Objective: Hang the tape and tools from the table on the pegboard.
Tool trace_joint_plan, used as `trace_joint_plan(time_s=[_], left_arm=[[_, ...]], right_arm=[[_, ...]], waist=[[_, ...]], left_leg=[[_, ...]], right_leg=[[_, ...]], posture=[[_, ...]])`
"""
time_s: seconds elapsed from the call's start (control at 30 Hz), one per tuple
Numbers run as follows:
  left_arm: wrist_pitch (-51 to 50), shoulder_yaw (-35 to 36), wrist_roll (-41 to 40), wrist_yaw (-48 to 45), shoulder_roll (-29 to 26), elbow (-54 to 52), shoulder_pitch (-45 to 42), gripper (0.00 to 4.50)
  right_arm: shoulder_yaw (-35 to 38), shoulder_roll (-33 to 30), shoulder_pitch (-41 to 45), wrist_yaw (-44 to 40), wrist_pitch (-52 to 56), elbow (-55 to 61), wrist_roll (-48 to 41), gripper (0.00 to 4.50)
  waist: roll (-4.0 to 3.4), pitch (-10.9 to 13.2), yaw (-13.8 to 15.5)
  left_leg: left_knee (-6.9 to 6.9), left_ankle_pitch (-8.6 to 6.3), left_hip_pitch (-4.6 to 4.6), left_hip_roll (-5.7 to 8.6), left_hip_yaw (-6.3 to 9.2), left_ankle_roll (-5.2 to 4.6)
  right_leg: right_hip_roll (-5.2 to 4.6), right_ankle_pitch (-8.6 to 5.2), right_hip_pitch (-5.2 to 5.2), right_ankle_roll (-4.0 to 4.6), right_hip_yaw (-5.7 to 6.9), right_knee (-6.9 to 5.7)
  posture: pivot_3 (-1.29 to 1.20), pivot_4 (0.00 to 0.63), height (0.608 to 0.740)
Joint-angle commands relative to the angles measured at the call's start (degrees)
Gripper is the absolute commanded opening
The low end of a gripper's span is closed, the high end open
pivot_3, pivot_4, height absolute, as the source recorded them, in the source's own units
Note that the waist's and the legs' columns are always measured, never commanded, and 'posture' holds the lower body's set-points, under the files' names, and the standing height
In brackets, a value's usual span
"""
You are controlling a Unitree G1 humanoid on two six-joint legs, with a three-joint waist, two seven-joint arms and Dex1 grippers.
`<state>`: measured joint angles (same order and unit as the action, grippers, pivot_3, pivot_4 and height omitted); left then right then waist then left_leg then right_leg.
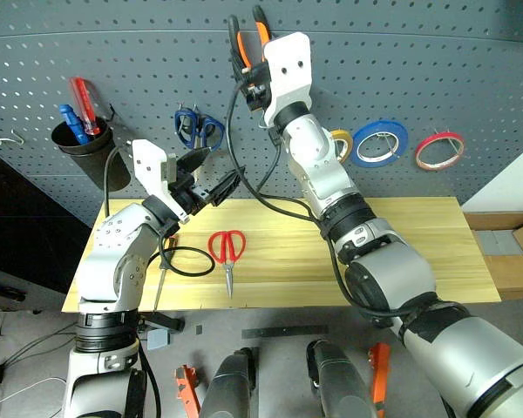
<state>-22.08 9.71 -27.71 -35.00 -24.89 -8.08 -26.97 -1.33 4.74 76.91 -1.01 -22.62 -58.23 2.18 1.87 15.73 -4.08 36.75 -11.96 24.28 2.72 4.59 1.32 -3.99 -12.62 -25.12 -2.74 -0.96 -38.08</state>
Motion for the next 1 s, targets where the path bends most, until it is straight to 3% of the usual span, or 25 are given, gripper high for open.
trace_joint_plan(time_s=[0.03,0.63,0.8,1.0], left_arm=[[1.88,-0.14,0.46,-0.12,0.13,-0.15,-1.29,4.50],[6.01,-2.15,5.63,1.34,0.95,4.96,-1.32,4.50],[5.43,-2.74,6.75,2.55,1.58,6.11,-1.59,4.50],[3.21,-3.59,8.72,5.64,2.47,6.18,-0.47,4.50]], right_arm=[[1.33,-0.93,3.42,1.27,-3.38,-2.02,0.05,2.85],[0.99,-2.59,-2.75,5.71,3.28,-3.51,2.16,2.85],[0.84,-3.06,-4.18,6.66,6.40,-0.72,3.27,4.46],[-1.87,-3.36,-7.53,-1.14,20.78,8.49,3.29,4.46]], waist=[[0.00,0.00,0.03],[0.00,0.00,0.88],[0.00,0.00,1.07],[0.00,0.00,0.99]], left_leg=[[0.00,0.01,0.00,-0.06,-0.01,0.02],[0.16,0.31,-0.09,-0.39,0.00,0.30],[0.16,0.46,-0.11,-0.44,0.00,0.33],[0.16,0.67,-0.18,-0.48,-0.01,0.34]], right_leg=[[0.06,0.03,-0.01,0.05,0.00,0.00],[0.53,0.22,0.13,0.30,0.00,0.00],[0.61,0.36,0.19,0.33,0.02,0.01],[0.67,0.58,0.26,0.39,0.02,0.05]], posture=[[0.02,0.215,0.740],[-0.01,0.219,0.740],[-0.02,0.220,0.740],[-0.03,0.219,0.740]])
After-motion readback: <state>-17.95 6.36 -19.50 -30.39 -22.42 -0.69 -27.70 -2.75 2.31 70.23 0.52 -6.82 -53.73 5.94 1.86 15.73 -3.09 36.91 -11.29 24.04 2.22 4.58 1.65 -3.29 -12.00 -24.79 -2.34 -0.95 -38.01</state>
